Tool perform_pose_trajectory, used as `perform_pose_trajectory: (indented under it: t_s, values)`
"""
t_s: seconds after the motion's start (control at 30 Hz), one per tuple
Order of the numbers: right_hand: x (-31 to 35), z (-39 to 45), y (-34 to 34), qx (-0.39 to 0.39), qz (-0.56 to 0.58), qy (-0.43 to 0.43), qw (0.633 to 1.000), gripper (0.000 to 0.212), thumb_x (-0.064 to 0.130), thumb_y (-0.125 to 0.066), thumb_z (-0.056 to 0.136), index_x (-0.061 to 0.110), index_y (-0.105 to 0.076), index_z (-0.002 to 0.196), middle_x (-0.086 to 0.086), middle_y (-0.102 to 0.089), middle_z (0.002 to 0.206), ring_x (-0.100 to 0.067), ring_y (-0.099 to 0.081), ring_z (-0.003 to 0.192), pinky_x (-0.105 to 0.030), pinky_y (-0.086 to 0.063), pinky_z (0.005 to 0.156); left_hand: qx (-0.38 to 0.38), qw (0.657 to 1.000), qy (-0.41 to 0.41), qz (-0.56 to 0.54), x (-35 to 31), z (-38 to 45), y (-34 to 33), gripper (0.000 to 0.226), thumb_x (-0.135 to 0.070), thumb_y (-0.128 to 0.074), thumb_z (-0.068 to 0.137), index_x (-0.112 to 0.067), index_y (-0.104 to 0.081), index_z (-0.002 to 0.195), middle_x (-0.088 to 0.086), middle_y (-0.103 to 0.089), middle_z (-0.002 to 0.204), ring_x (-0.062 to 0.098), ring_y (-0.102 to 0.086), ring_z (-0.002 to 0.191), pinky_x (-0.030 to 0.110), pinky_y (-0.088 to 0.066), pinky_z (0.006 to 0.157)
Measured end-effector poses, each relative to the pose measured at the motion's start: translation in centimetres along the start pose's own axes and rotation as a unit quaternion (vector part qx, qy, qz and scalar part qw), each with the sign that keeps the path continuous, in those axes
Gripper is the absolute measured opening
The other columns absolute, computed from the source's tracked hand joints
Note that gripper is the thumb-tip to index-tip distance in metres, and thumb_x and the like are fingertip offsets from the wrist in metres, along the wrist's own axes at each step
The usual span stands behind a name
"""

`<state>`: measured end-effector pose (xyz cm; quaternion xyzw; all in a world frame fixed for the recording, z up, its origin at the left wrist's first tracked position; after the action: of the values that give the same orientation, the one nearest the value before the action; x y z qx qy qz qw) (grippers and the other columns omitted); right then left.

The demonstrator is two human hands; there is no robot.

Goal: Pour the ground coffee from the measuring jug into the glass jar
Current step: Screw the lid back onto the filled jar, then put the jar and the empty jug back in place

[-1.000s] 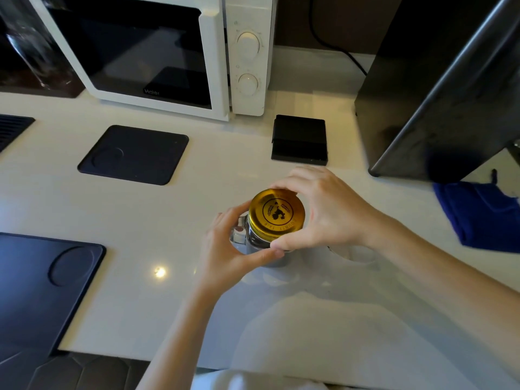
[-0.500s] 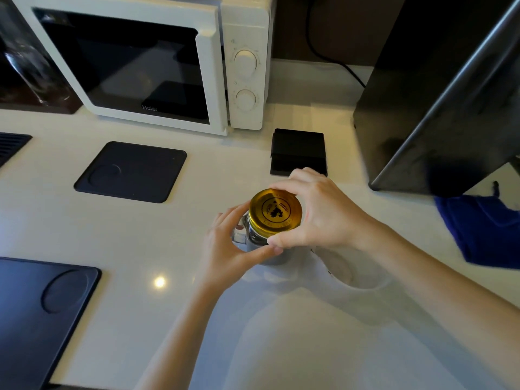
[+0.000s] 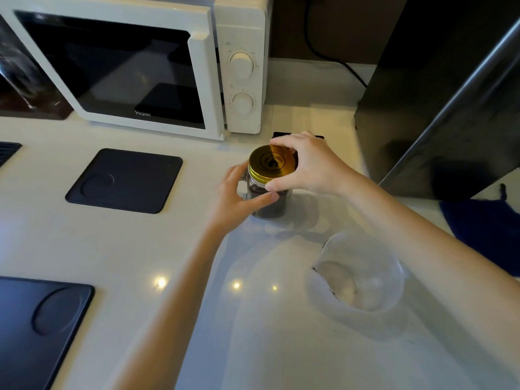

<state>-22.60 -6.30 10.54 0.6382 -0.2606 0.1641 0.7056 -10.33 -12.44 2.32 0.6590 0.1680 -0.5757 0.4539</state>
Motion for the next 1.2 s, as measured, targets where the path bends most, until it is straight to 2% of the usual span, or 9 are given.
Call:
perform_pose_trajectory:
  t_s: [0.3, 0.43, 0.57, 0.67, 0.77, 0.83, 0.97, 1.1, 1.2]
  values:
    - [-1.1, 0.7, 0.0, -0.004, 0.016, -0.015, 1.000, 0.075, 0.038, -0.078, 0.068, 0.020, -0.041, 0.132, -0.009, -0.048, 0.123, -0.023, -0.036, 0.115, -0.038, -0.035, 0.095, 0.026, 1.000, 0.000, -0.014, 0.1, 1.1, -0.7, 0.077, -0.037, -0.069, 0.073, -0.022, -0.030, 0.138, 0.003, -0.035, 0.140, 0.011, -0.035, 0.120, 0.027, -0.032, 0.101]
    - [-1.0, 0.3, -0.1, -0.005, 0.026, -0.008, 1.000, 0.076, 0.033, -0.076, 0.073, 0.016, -0.036, 0.136, -0.009, -0.047, 0.128, -0.018, -0.036, 0.117, -0.025, -0.031, 0.090, 0.022, 1.000, 0.007, -0.001, 0.6, 1.4, -0.8, 0.088, -0.051, -0.069, 0.068, -0.029, -0.023, 0.140, 0.000, -0.032, 0.145, 0.011, -0.032, 0.125, 0.038, -0.032, 0.108]
    - [-1.4, -0.5, 0.1, -0.016, 0.037, -0.020, 0.999, 0.079, 0.038, -0.071, 0.076, 0.016, -0.029, 0.139, -0.006, -0.043, 0.139, -0.019, -0.038, 0.124, -0.035, -0.035, 0.099, -0.005, 0.999, 0.037, 0.014, 0.6, 0.4, -0.5, 0.102, -0.064, -0.065, 0.059, -0.032, -0.015, 0.142, 0.002, -0.022, 0.152, 0.020, -0.025, 0.137, 0.047, -0.029, 0.111]
    - [-2.0, -2.2, 1.2, -0.061, 0.066, -0.030, 0.996, 0.057, 0.032, -0.066, 0.082, 0.017, -0.042, 0.131, -0.004, -0.053, 0.129, -0.014, -0.048, 0.111, -0.030, -0.042, 0.091, -0.051, 0.996, 0.031, 0.063, 0.6, -1.8, 0.1, 0.093, -0.057, -0.066, 0.068, -0.026, -0.017, 0.142, 0.003, -0.023, 0.152, 0.021, -0.028, 0.136, 0.044, -0.031, 0.110]
    - [-2.6, -5.2, 2.9, -0.123, 0.134, -0.041, 0.982, 0.021, 0.022, -0.061, 0.087, 0.017, -0.062, 0.107, 0.001, -0.066, 0.101, -0.007, -0.058, 0.092, -0.016, -0.044, 0.077, -0.094, 0.977, -0.016, 0.190, 0.5, -4.7, 0.7, 0.074, -0.049, -0.059, 0.078, -0.018, -0.029, 0.139, 0.006, -0.034, 0.146, 0.023, -0.034, 0.132, 0.039, -0.031, 0.106]
    - [-3.4, -7.9, 3.5, -0.169, 0.199, -0.056, 0.964, 0.011, 0.018, -0.057, 0.090, 0.016, -0.067, 0.091, 0.002, -0.068, 0.086, -0.006, -0.062, 0.082, -0.015, -0.047, 0.073, -0.075, 0.968, -0.027, 0.238, 0.8, -6.8, 0.5, 0.065, -0.049, -0.053, 0.082, -0.018, -0.035, 0.136, 0.007, -0.039, 0.144, 0.024, -0.036, 0.131, 0.038, -0.030, 0.106]
    - [-6.0, -13.8, 3.2, -0.315, 0.295, -0.130, 0.893, 0.024, 0.017, -0.050, 0.093, 0.014, -0.068, 0.078, 0.004, -0.069, 0.070, -0.012, -0.063, 0.074, -0.022, -0.050, 0.071, -0.006, 0.951, -0.029, 0.307, 1.9, -10.2, -0.9, 0.067, -0.060, -0.026, 0.081, -0.021, -0.043, 0.133, 0.003, -0.038, 0.148, 0.022, -0.029, 0.138, 0.038, -0.021, 0.111]
    - [-8.3, -18.4, 0.9, -0.416, 0.346, -0.226, 0.810, 0.034, 0.014, -0.048, 0.092, 0.023, -0.066, 0.065, 0.005, -0.067, 0.068, -0.017, -0.061, 0.074, -0.034, -0.049, 0.077, 0.048, 0.942, -0.003, 0.332, 3.5, -11.9, -2.7, 0.074, -0.061, -0.009, 0.079, -0.026, -0.028, 0.141, -0.002, -0.019, 0.156, 0.015, -0.008, 0.144, 0.033, -0.001, 0.114]
    - [-8.5, -20.1, -1.4, -0.433, 0.353, -0.266, 0.786, 0.031, 0.016, -0.047, 0.093, 0.020, -0.063, 0.067, 0.001, -0.064, 0.072, -0.008, -0.059, 0.071, -0.027, -0.047, 0.074, 0.052, 0.937, 0.005, 0.344, 4.0, -12.6, -3.3, 0.073, -0.059, -0.005, 0.079, -0.027, -0.022, 0.143, -0.004, -0.012, 0.157, 0.012, -0.003, 0.144, 0.034, 0.004, 0.114]
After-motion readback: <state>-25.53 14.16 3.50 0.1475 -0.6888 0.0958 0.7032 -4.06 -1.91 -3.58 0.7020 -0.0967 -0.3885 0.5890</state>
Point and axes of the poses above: each hand's wrist, its own z-axis towards the middle knuckle, its own y-axis out of the back of the hand, x = y × z, the point moved 5 cm from there along z, towards the middle knuckle
